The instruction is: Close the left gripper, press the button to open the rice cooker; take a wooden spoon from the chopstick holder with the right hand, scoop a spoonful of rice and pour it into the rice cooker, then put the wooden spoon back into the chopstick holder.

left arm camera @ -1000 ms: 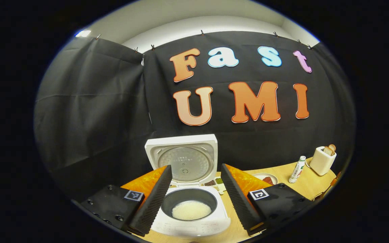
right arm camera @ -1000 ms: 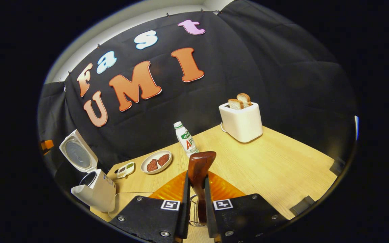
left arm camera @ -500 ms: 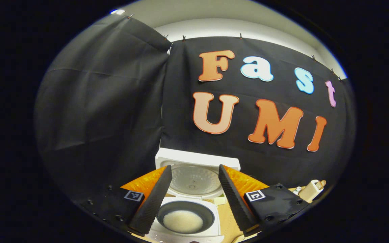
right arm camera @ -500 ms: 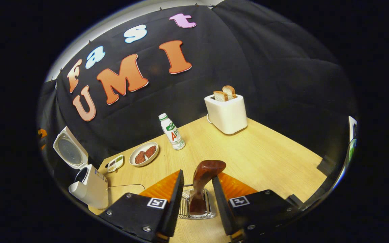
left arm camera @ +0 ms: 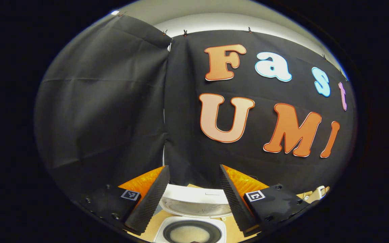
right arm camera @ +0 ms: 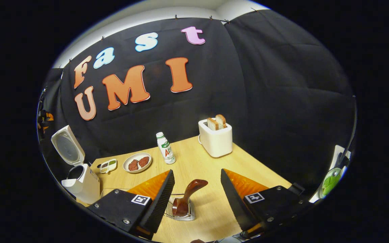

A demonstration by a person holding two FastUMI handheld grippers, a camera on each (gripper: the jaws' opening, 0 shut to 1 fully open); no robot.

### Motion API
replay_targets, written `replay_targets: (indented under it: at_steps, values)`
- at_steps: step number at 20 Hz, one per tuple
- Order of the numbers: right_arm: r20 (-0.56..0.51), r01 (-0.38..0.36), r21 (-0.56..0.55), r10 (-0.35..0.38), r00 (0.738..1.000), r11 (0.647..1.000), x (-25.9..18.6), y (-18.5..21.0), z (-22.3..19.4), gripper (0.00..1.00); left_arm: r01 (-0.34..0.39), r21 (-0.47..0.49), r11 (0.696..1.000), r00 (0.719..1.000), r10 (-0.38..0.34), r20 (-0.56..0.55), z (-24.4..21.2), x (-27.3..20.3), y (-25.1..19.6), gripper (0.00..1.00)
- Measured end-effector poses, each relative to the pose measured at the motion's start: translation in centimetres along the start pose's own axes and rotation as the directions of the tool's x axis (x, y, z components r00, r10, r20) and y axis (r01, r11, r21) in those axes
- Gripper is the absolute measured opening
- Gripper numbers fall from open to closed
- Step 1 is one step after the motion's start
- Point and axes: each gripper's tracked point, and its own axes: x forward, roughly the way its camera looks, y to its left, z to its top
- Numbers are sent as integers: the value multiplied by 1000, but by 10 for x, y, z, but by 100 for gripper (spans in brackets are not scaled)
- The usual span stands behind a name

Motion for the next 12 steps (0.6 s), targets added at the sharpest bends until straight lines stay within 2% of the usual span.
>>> replay_targets:
  at_steps: [2, 3, 4, 7, 9, 11, 12]
  values:
    - [61, 41, -30, -39, 997, 999, -13, -11, 22, 87, -25, -3, 1000, 998, 25, -59, -13, 22, 1, 97]
    - [83, 68, -39, -65, 994, 997, -17, -16, 31, 87, -35, -10, 999, 995, 34, -96, -22, 33, 0, 93]
    - [93, 89, -38, -85, 992, 995, -20, -21, 35, 88, -34, -4, 999, 990, 33, -136, -31, 41, -1, 100]
    - [114, 115, -14, -113, 987, 993, -36, -31, 36, 87, -14, 71, 997, 978, 28, -209, -50, 65, -11, 98]
    - [117, 135, -16, -132, 984, 991, -40, -34, 30, 87, 3, 46, 999, 965, 9, -261, -67, 69, -20, 98]
    - [101, 144, -16, -142, 985, 989, -39, -34, 24, 88, -13, 92, 996, 965, 37, -259, -72, 66, -20, 100]
    - [95, 137, -8, -135, 986, 991, -38, -31, 23, 87, -12, 123, 992, 962, 45, -269, -77, 65, -19, 96]
